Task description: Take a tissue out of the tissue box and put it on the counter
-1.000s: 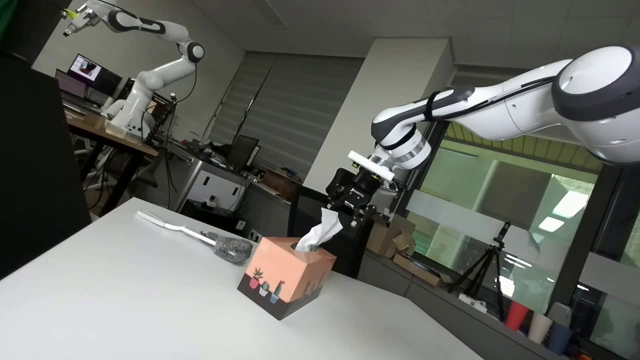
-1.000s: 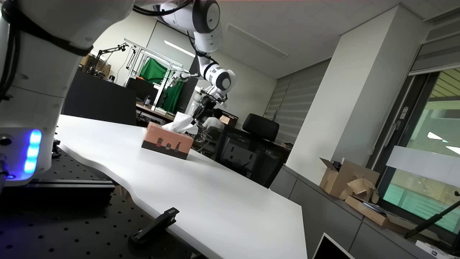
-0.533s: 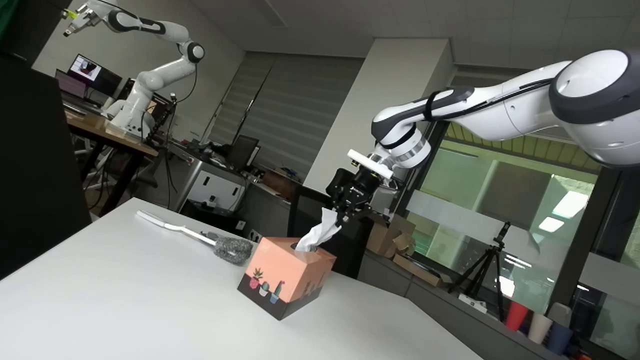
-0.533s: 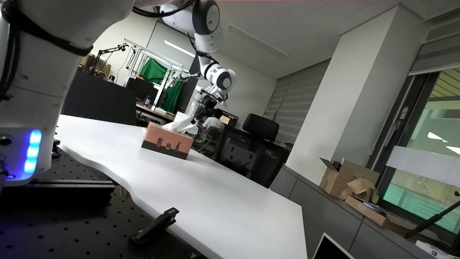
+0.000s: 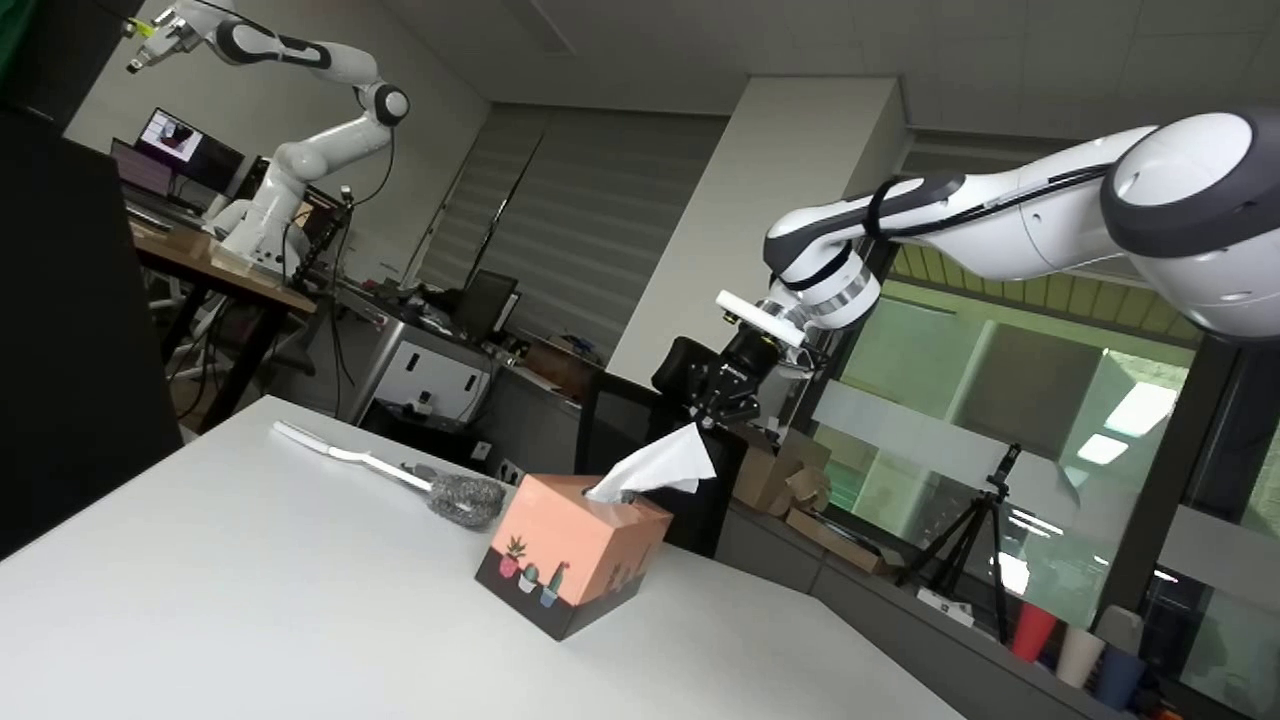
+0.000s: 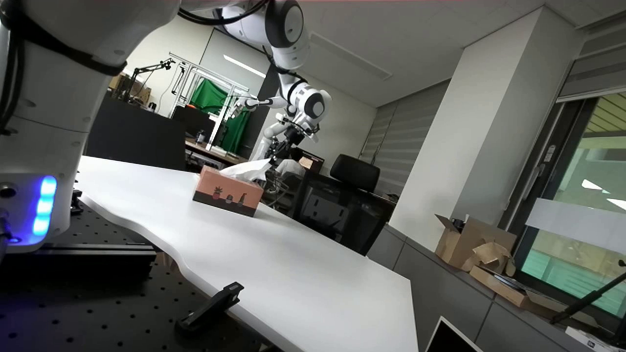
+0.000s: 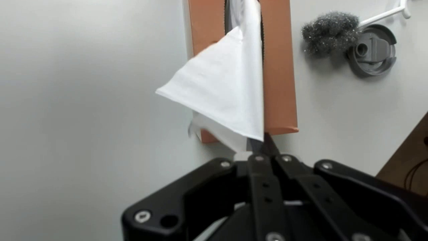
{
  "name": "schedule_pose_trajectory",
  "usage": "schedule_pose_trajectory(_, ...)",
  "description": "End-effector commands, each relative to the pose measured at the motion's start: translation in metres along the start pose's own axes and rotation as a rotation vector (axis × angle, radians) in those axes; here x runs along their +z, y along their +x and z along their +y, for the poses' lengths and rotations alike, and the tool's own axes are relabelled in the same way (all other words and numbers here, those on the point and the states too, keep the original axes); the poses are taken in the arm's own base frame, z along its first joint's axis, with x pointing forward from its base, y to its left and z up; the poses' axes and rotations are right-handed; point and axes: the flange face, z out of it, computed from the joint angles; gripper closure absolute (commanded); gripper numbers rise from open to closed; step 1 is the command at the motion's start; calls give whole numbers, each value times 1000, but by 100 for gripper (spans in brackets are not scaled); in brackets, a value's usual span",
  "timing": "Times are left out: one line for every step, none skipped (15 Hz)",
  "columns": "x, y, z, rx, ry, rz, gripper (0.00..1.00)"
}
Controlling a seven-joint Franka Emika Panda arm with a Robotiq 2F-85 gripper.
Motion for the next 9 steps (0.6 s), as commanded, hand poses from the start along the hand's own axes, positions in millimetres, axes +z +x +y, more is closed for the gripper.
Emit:
schedule_pose_trajectory(-51, 6, 2, 40, 40, 33, 100)
schedule_pose_trajectory(-66, 6, 3, 38, 49, 55, 100)
schedule_pose_trajectory(-78, 7, 4, 36, 56, 71, 100)
schedule_pose_trajectory(-92, 6, 5, 33, 56, 90, 100)
schedule_pose_trajectory(-103, 6, 7, 29, 54, 110, 100)
schedule_pose_trajectory(-113, 6, 10, 23, 46, 128, 100)
schedule_pose_trajectory(-122, 9, 16, 22, 29, 162, 100)
schedule_pose_trajectory(-128, 15, 25, 33, 2, 174, 100)
schedule_pose_trajectory(-134, 20, 35, 42, -23, 184, 100)
